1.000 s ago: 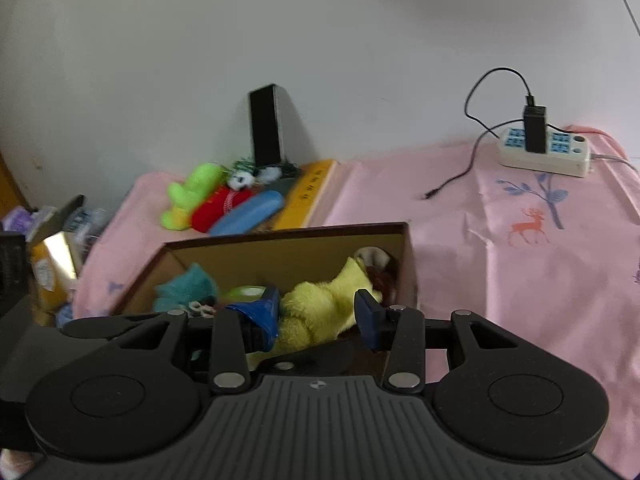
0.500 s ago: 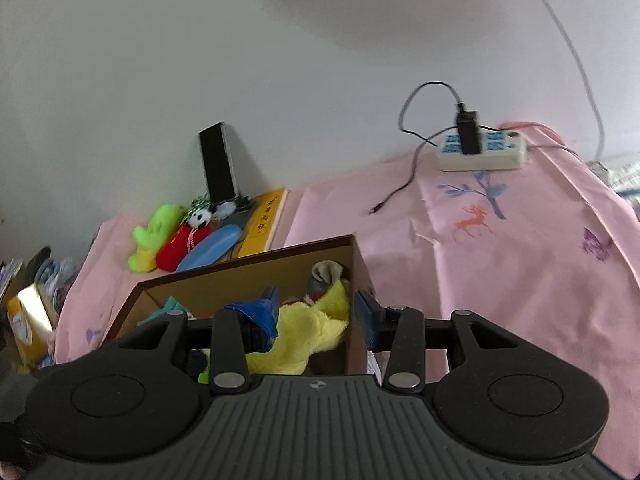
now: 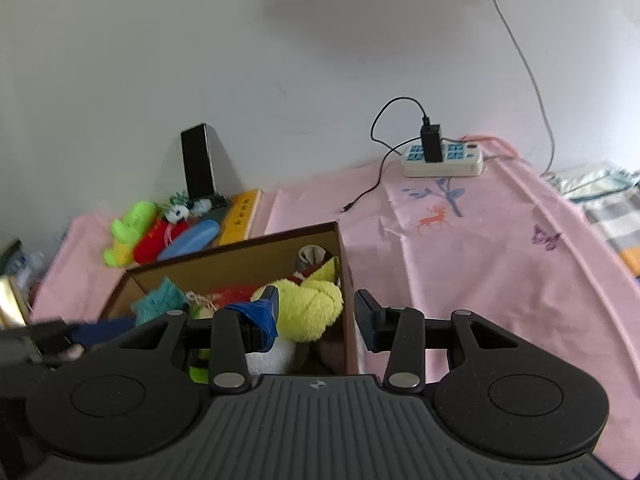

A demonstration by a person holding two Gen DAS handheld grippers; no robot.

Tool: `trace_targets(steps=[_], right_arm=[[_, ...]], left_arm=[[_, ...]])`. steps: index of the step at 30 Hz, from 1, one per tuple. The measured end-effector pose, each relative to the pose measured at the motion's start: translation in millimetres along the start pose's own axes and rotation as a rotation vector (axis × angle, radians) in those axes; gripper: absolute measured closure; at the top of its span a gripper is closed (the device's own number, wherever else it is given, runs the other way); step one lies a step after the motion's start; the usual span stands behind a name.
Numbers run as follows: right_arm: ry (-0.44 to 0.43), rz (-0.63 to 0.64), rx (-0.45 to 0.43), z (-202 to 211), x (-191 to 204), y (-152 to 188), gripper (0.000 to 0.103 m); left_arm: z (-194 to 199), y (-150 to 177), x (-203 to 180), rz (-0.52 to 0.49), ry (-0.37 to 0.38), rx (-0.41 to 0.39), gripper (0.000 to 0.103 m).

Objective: Organize soft objects
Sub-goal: 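Open the right gripper to release the yellow cloth, then raise the open right gripper away from the box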

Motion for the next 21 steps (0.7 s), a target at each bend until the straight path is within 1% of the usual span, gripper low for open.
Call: trace_targets(steps=[5, 10, 11, 12, 13, 18, 21], right_arm=[[0.031, 0.015, -0.018, 12, 12, 7, 0.078], [0.125, 0.003, -0.017, 21, 20, 11, 0.077], [0.138, 0.003, -0.01, 22, 22, 12, 0.077], [0.145, 0.004, -0.003, 24, 23, 14, 0.077], [0.148, 0.005, 0.003, 25, 24, 16, 0.077], [0.164, 0.007, 0.017, 30, 24, 20, 0.077], [0.168, -0.008, 0.027, 34, 19, 21, 0.077]], left_arm=[[12, 1, 2, 0.015, -0.044, 0.003, 0.024], [16, 5, 4, 0.033, -0.081, 0.029, 0.021], [17, 7, 3, 0.036, -0.085, 0.036, 0.018], [18, 8, 2, 0.036, -0.09, 0.041, 0.002], [19, 9, 0, 0.037, -0.099, 0.039, 0.0], [26, 13, -12, 0.004, -0.105, 0.022, 0.0], [25, 13, -17, 0.01, -0.095, 0.039, 0.0]])
Point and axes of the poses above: each gripper's, at about its wrist camera, not at the fingertips, and z roughly against the way its jaws point, x to its left, y to its underside, the point moved 2 cm from there along -z, roughly the way its jaws point, and after that the axes turned 13 degrees about x, right-handed, at the moved point
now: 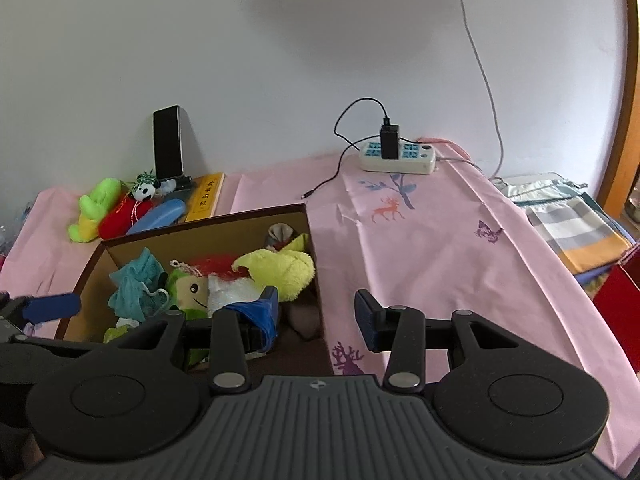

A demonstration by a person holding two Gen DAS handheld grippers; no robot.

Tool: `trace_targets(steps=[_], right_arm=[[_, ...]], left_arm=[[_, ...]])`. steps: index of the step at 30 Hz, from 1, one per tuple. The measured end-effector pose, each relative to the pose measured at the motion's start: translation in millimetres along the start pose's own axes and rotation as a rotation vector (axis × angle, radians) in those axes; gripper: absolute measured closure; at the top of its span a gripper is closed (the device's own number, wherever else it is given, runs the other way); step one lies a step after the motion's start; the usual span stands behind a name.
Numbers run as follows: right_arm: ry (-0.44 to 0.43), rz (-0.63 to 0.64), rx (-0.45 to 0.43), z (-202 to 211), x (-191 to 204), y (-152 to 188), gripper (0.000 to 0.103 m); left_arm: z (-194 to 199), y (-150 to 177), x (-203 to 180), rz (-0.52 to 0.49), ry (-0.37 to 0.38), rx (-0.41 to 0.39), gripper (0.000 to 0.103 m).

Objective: Organize soft objects
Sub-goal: 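Raise the open right gripper away from the box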

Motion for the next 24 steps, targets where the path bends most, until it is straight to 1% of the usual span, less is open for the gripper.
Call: trace_targets(steps=[7, 12, 15, 17, 22, 24], right_arm=[[0.025, -0.033, 0.025, 2, -26, 5, 0.077], [0.018, -0.038, 0.042, 3, -43, 8, 0.077], [0.011, -0.037, 0.048, 3, -49, 7, 0.077], [0.01, -0.03, 0.06, 0, -50, 5, 0.077], [-0.032, -0.015, 0.067, -5, -47, 1, 0.077], [-0.047, -0.006, 0.068, -7, -43, 0, 0.076]], left_arm=[[-5, 0, -29, -0.032, 0.011, 0.041, 0.0], [-12, -3, -50, -0.038, 0.011, 0.081, 0.0], [-12, -4, -59, -0.036, 0.014, 0.088, 0.0], [-12, -3, -62, -0.028, 0.009, 0.086, 0.0], [-12, -2, -57, 0.002, 0.005, 0.07, 0.001], [-12, -3, -53, 0.022, -0.021, 0.07, 0.001]])
Point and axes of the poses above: each gripper's, at about its wrist camera, not at the fingertips, and z roughly against the way its jaws point, x to its left, y to its underside, the point moved 2 cm from there along -z, roughly the way its jaws point, and after that the axes turned 13 degrees about x, right-handed, at the moved point
